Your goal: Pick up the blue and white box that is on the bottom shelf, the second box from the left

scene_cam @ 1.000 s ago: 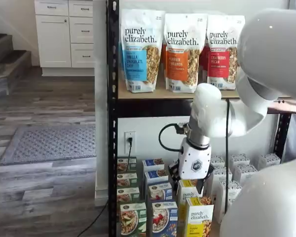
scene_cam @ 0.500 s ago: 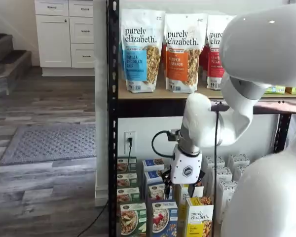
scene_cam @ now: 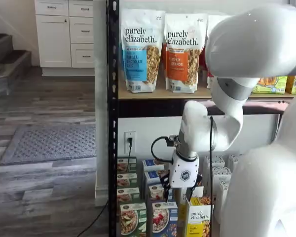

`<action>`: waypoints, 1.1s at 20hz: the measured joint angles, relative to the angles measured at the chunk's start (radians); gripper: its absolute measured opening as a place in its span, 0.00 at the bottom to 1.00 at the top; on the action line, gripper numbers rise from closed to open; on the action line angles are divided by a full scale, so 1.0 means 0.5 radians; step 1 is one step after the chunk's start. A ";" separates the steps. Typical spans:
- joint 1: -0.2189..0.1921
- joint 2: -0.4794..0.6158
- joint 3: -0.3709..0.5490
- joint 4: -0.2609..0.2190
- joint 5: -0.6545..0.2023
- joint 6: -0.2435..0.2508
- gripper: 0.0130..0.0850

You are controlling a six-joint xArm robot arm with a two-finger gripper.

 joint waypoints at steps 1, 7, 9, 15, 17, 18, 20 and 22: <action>-0.008 0.031 -0.015 0.010 -0.014 -0.018 1.00; -0.042 0.254 -0.110 -0.004 -0.133 -0.049 1.00; -0.050 0.312 -0.126 -0.052 -0.189 -0.014 1.00; -0.048 0.461 -0.170 0.038 -0.363 -0.110 1.00; -0.049 0.508 -0.192 0.071 -0.400 -0.145 1.00; -0.050 0.530 -0.202 0.073 -0.418 -0.149 1.00; -0.060 0.579 -0.225 0.023 -0.455 -0.111 1.00; -0.062 0.623 -0.245 0.015 -0.496 -0.109 1.00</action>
